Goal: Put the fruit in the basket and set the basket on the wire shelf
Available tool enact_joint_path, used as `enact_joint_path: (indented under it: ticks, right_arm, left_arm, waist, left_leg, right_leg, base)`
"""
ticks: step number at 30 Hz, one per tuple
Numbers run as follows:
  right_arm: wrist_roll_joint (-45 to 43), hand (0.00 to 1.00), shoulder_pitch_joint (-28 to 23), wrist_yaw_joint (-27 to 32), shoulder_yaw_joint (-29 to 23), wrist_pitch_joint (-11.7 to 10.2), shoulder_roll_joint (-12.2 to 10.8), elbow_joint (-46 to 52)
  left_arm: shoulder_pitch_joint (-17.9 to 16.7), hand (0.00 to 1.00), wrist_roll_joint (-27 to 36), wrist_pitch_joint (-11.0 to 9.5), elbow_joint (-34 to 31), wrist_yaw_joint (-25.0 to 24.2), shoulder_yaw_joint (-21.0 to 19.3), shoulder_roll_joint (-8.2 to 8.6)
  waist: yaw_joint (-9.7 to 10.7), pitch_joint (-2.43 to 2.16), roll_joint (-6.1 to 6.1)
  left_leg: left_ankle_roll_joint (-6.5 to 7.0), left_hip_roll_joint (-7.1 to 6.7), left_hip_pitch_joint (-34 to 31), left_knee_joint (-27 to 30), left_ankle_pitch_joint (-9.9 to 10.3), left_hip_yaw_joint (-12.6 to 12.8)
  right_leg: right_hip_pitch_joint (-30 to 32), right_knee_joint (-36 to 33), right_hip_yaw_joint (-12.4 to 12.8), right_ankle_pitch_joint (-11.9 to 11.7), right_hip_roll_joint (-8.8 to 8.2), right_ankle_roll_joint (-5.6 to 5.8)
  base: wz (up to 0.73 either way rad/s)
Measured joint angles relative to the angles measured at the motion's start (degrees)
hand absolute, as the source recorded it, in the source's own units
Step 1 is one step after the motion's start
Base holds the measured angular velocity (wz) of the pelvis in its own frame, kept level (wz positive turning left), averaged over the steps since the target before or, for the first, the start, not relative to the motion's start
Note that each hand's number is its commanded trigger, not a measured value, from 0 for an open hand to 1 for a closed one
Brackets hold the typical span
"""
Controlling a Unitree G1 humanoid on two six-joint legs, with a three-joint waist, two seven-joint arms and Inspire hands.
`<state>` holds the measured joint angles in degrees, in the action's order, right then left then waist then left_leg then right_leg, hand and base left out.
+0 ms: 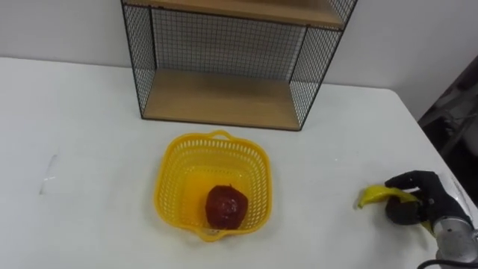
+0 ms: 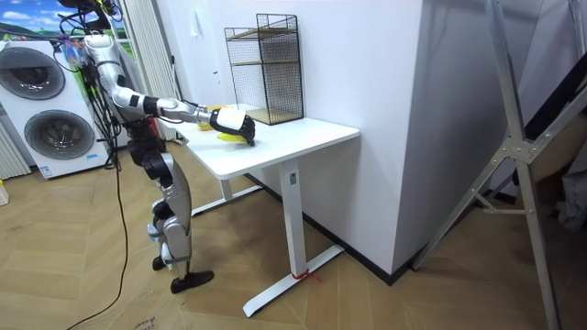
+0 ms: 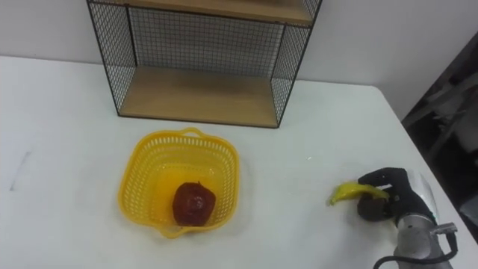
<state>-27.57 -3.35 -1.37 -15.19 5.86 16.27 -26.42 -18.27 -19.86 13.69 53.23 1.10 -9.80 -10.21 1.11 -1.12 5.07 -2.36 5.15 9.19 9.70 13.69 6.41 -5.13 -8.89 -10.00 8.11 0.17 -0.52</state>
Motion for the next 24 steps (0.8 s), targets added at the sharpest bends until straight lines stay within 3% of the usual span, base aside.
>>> enact_joint_path:
  ticks: [9, 15, 17, 21, 24]
  right_arm:
    - [4.0, 1.00, 0.0, 1.2, 0.0, 0.1, -0.3, -1.0]
    - [7.3, 1.00, -0.6, 1.0, 0.5, 1.8, -2.0, 4.8]
    - [6.9, 1.00, -0.8, -0.5, 1.1, 3.1, -2.2, 8.7]
    - [6.8, 1.00, -2.2, -4.6, 6.4, 4.1, -2.9, 22.2]
    - [7.6, 1.00, -2.2, -6.9, 8.3, 4.0, -2.9, 31.8]
  left_arm:
    - [0.4, 0.00, 0.0, -0.2, -0.3, 1.5, 1.3, -0.11]
    - [0.9, 0.00, 0.2, -0.4, 0.5, 2.3, 3.6, 0.14]
    - [1.0, 0.00, 0.2, -0.6, 0.6, 2.2, 3.9, 0.14]
    - [1.3, 0.00, 0.2, -1.9, 1.0, 1.8, 3.8, 0.44]
    - [2.0, 0.00, 0.5, -2.9, 2.5, 1.0, 3.9, 0.28]
  waist:
    - [-0.1, -0.04, -0.11]
    - [0.0, 0.08, -0.80]
    - [0.0, 0.15, -1.25]
    - [-0.3, 1.00, -2.19]
    - [-0.3, 1.08, -2.18]
  left_leg:
    - [-0.04, 0.00, 0.7, -0.1, 0.0, 0.5]
    - [-0.10, 0.14, 0.4, -0.5, 0.1, 1.5]
    - [-0.09, 0.13, -0.1, -0.6, 0.1, 2.3]
    - [-0.05, -0.05, -1.0, -0.6, 0.0, 3.8]
    - [-0.01, -0.18, -1.9, -0.4, 0.0, 3.9]
  right_leg:
    - [-0.4, 0.2, 0.4, 0.0, 0.07, 0.01]
    - [0.9, -0.6, 1.4, -0.1, 0.33, -0.10]
    - [1.7, -1.2, 2.0, -0.1, 0.35, -0.09]
    - [4.1, -2.9, 3.1, 0.0, 0.20, -0.02]
    - [5.4, -3.6, 3.5, 0.3, 0.03, 0.05]
  base:
    - [-0.02]
    - [-0.11]
    - [-0.22]
    - [-0.19]
    - [-0.06]
